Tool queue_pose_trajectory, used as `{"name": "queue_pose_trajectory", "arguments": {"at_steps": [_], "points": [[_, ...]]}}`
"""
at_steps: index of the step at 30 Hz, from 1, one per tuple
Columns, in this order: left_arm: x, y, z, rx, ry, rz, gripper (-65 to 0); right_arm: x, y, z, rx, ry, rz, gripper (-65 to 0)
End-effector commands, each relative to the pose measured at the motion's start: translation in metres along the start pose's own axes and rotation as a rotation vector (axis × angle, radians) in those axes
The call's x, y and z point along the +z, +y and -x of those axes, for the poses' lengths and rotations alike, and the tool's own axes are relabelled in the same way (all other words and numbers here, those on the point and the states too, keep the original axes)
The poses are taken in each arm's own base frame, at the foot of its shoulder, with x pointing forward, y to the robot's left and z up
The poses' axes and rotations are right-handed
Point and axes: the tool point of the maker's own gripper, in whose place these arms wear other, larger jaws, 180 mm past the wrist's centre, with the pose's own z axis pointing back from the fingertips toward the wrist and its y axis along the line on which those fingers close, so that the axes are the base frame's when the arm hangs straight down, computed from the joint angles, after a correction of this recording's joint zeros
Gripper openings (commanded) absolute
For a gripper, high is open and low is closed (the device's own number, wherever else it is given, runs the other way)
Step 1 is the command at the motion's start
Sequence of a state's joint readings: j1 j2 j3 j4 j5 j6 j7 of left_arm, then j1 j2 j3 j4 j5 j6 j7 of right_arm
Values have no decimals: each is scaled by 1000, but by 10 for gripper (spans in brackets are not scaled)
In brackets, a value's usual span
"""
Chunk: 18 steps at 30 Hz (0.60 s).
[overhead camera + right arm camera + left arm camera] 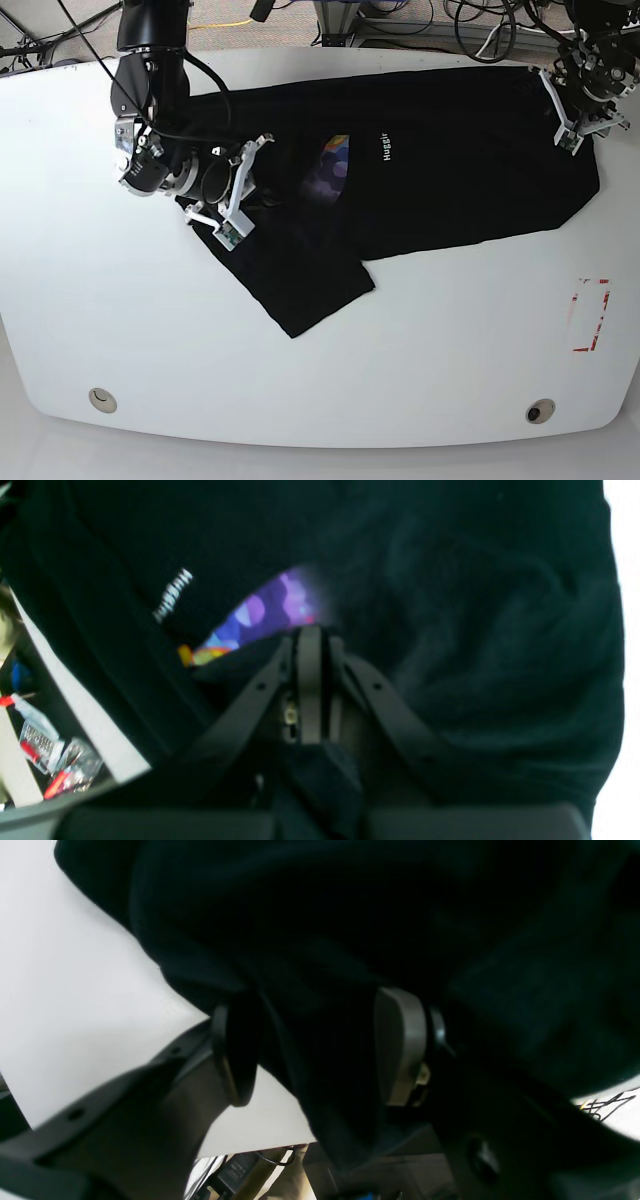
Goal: Fold the T-shirt properly
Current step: 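Grasp the shirt fabric with the right gripper and pull it outward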
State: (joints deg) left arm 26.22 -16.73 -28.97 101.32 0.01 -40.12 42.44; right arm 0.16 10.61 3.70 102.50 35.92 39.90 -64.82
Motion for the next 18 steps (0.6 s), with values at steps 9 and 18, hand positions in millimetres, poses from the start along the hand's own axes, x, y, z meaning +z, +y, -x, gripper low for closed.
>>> {"name": "queue_pose_trajectory", "arguments": {"at_steps": [9, 18], "points": [[4, 10, -4, -49, -4, -13, -318, -2, -28, -28, 2, -50, 18, -650], [-9, 4, 15, -19, 45, 28, -318, -1, -37, -50, 29, -80, 30, -650]]}}
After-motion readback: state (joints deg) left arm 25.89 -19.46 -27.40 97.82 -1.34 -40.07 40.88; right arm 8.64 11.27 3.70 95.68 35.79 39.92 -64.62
